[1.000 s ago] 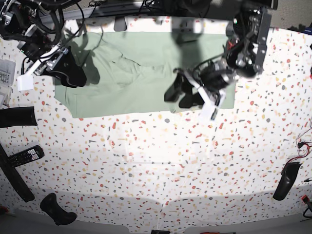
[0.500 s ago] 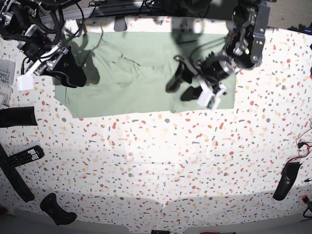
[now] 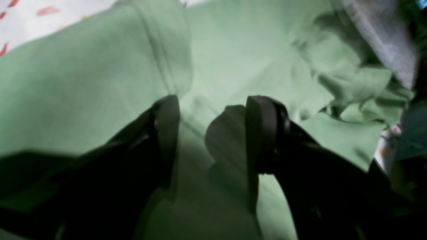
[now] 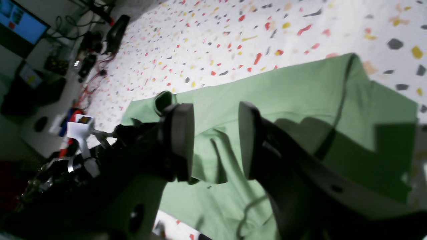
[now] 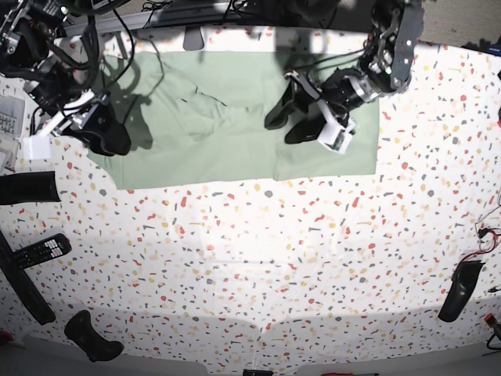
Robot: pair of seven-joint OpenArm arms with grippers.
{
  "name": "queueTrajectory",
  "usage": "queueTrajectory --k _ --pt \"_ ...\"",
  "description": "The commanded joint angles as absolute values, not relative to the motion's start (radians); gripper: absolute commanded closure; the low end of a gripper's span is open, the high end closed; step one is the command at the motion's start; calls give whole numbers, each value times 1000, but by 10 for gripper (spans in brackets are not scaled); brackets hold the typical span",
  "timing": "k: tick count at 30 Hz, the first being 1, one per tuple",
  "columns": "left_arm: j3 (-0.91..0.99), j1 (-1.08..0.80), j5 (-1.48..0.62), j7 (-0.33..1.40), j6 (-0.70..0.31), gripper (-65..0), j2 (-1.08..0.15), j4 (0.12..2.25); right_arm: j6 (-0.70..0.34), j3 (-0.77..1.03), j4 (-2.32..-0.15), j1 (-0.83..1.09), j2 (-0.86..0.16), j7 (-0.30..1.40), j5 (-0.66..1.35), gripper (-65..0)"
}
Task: Fold the T-shirt properly
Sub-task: 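Lower the folded end onto the strip's middle with the left gripper, then grasp the folded stack edge with the left gripper, right gripper holding its end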
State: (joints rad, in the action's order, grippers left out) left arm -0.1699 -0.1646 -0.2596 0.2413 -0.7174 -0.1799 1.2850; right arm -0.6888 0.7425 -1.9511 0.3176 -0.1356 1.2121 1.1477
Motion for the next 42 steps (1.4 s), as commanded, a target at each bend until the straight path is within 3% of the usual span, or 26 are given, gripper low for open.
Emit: queueTrajectory --k 1,7,12,16,20,24,26,33,42 --pt "-172 -164 -180 317 -682 -296 -187 1233 -698 749 -1967 311 -147 1189 1177 -215" --pt "-172 -104 -157 305 -682 -296 -248 1127 -698 749 -1967 310 -147 1175 1164 -215" --pt "-171 -66 -158 305 -677 -296 -333 1127 -698 749 -1967 310 -147 1036 864 -215" --pt "-171 -33 -162 305 -590 -296 -373 1127 -698 749 -1967 281 -147 1039 710 -216" --pt "-172 2 -162 306 -548 -296 -376 1127 -698 746 -1966 227 -147 1104 710 -222" --pt "-172 27 -187 356 -534 -296 -377 1127 -698 705 -1927 213 -146 1039 716 -374" --pt "-171 33 -224 390 -535 -296 -377 1129 -698 675 -1882 213 -146 1011 712 -418" --pt "-171 30 -368 447 -538 -296 -377 1224 -698 670 -1774 213 -146 1101 728 -420" --pt "-172 29 -372 457 -539 -296 -377 1291 -698 746 -1634 213 -98 1124 773 -419"
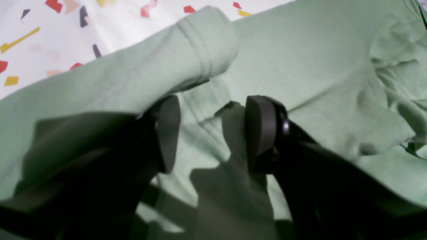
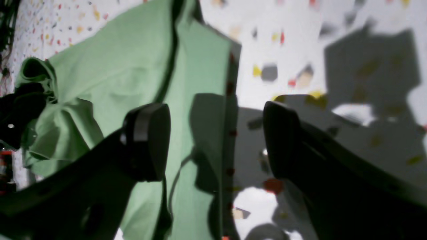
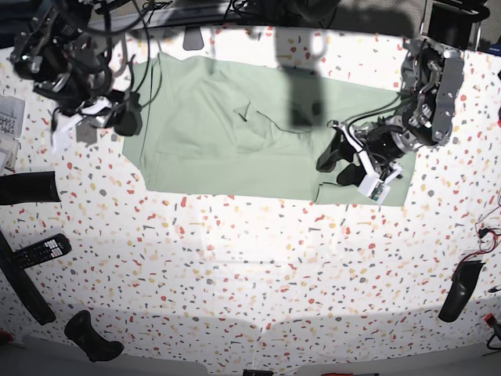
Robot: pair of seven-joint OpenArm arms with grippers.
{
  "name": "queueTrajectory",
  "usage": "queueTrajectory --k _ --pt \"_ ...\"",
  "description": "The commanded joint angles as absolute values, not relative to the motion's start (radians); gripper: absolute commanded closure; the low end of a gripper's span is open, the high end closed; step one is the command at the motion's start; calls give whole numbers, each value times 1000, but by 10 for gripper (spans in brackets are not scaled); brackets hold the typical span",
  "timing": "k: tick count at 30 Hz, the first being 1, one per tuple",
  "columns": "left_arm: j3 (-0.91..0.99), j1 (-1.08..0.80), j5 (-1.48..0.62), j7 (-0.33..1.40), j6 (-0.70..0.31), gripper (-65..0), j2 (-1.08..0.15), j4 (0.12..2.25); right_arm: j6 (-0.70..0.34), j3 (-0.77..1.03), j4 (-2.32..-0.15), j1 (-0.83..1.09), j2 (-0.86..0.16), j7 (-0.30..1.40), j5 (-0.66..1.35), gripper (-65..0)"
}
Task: Fold the T-shirt properly
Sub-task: 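Grasp the folded stack edge with the left gripper, right gripper holding its end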
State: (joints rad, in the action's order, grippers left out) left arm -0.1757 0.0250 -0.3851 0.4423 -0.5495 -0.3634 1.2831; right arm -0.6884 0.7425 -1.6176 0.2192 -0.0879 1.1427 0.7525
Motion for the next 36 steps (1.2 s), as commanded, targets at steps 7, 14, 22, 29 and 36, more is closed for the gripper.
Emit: queueTrajectory --k 7,14,22,29,36 --pt "-172 10 -372 457 -539 -296 -377 1291 -698 745 -1533 210 -94 1039 837 -419" --pt "-172 11 -373 456 -539 -296 -377 1291 -698 711 -1438 127 -91 1010 761 -419" --pt "-172 11 -372 476 -539 -296 -377 1291 -698 588 -1277 54 -91 1053 763 -419" --pt "-172 11 -372 476 -538 -296 -377 1291 -698 530 -1277 50 -92 1068 766 -256" --pt "-172 11 -456 514 -539 -296 -368 1337 -698 531 -1277 32 -121 1034 762 0"
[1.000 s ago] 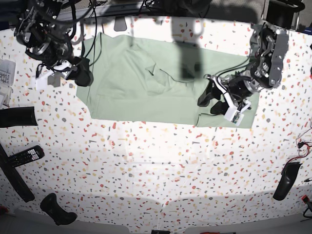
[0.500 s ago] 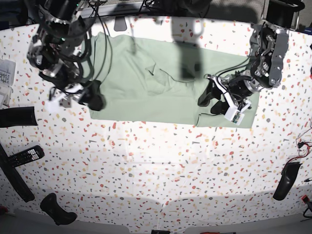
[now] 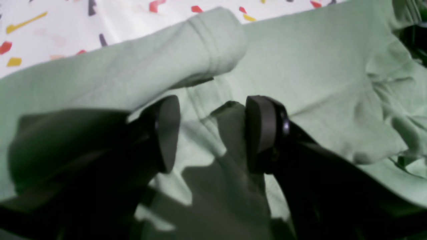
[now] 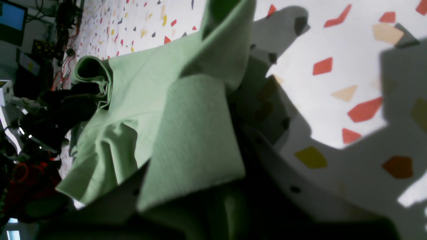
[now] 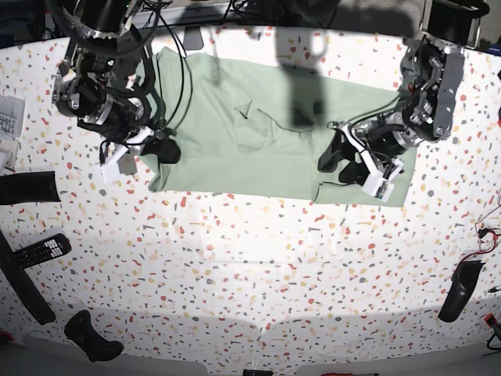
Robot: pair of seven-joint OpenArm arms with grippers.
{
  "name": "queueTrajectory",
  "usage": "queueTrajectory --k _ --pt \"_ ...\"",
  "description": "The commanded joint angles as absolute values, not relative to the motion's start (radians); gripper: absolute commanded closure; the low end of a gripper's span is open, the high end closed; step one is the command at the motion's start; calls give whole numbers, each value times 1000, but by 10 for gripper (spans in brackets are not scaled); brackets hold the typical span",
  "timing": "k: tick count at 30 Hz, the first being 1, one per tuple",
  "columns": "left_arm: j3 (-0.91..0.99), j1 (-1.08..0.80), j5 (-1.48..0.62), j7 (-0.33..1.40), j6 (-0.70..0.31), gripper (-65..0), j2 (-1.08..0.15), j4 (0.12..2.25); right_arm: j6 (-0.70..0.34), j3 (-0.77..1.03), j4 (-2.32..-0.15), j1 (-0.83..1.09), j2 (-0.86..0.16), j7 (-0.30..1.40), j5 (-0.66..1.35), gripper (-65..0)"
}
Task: Fold the T-shirt properly
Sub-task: 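Grasp the folded stack edge with the left gripper, right gripper holding its end, then lift the right gripper's end and fold it over toward the left gripper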
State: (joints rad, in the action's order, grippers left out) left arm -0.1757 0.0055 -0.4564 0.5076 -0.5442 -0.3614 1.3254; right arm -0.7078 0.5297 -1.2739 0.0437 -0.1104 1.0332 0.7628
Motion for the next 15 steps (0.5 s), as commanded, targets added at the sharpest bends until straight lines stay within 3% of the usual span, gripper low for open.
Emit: queueTrajectory --k 1,15 --pt "-172 12 -453 525 -539 -296 -363 1357 -698 530 -1277 23 -132 1037 761 0" --pt "-171 11 -517 684 -538 -296 -358 1698 -698 531 -1277 -154 -281 1064 757 0"
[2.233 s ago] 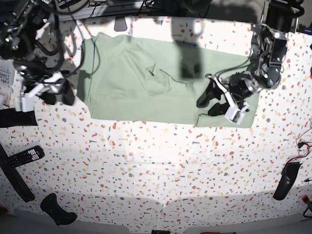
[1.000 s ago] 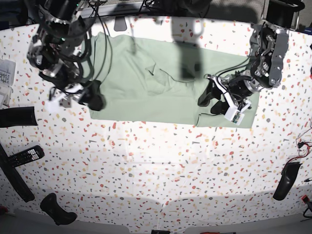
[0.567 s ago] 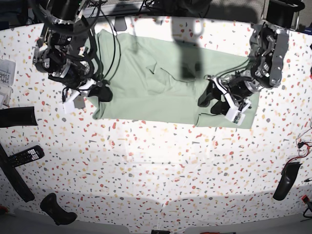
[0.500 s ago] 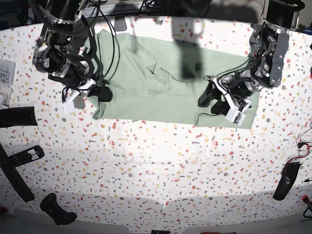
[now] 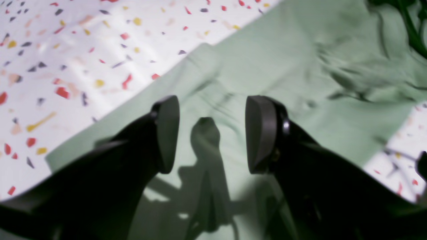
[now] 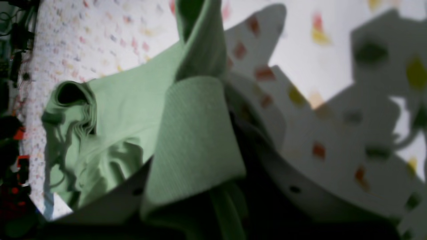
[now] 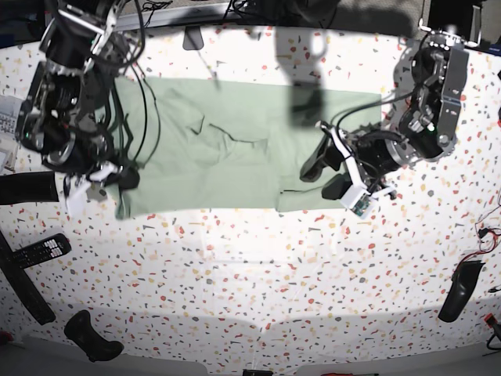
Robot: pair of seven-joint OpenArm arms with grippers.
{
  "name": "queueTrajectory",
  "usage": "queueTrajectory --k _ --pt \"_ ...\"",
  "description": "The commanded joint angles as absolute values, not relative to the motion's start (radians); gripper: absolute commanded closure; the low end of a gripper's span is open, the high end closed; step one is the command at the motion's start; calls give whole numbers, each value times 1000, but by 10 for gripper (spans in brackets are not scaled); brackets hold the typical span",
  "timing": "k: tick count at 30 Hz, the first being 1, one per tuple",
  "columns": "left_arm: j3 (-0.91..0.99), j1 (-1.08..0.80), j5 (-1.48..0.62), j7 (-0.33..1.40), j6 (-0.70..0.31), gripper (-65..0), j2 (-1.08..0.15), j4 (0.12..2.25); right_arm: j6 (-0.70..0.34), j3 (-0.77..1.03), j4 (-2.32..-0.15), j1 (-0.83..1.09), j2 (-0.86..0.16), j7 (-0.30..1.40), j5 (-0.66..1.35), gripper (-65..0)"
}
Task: Fold the T-shirt properly
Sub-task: 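Lift the right gripper's end and fold it over toward the left gripper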
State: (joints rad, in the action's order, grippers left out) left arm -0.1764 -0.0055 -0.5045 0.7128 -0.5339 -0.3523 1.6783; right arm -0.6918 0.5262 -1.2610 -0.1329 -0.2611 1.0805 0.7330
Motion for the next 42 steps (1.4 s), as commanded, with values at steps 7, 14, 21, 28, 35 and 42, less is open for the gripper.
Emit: queueTrajectory --k 7,14,21,28,35,42 --pt "-171 9 -525 808 -517 -296 -369 1703 -698 530 -1277 -274 -297 1076 603 0" --pt "-171 -17 -525 948 -307 -296 -411 1703 -659 523 -1277 -349 -273 1131 716 0" --pt "-171 -112 -522 971 -305 -296 -424 1703 -651 522 -1277 -354 -154 1132 716 0" --pt "-171 -164 -521 912 -306 -296 -424 1703 -651 451 -1277 -355 -63 1132 744 0" --pt "-171 -163 -521 885 -306 -296 -401 1703 -617 291 -1279 -354 -5 1132 861 0" --pt "-171 -163 -498 865 -307 -296 -377 1703 -612 146 -1279 -352 93 1132 891 0"
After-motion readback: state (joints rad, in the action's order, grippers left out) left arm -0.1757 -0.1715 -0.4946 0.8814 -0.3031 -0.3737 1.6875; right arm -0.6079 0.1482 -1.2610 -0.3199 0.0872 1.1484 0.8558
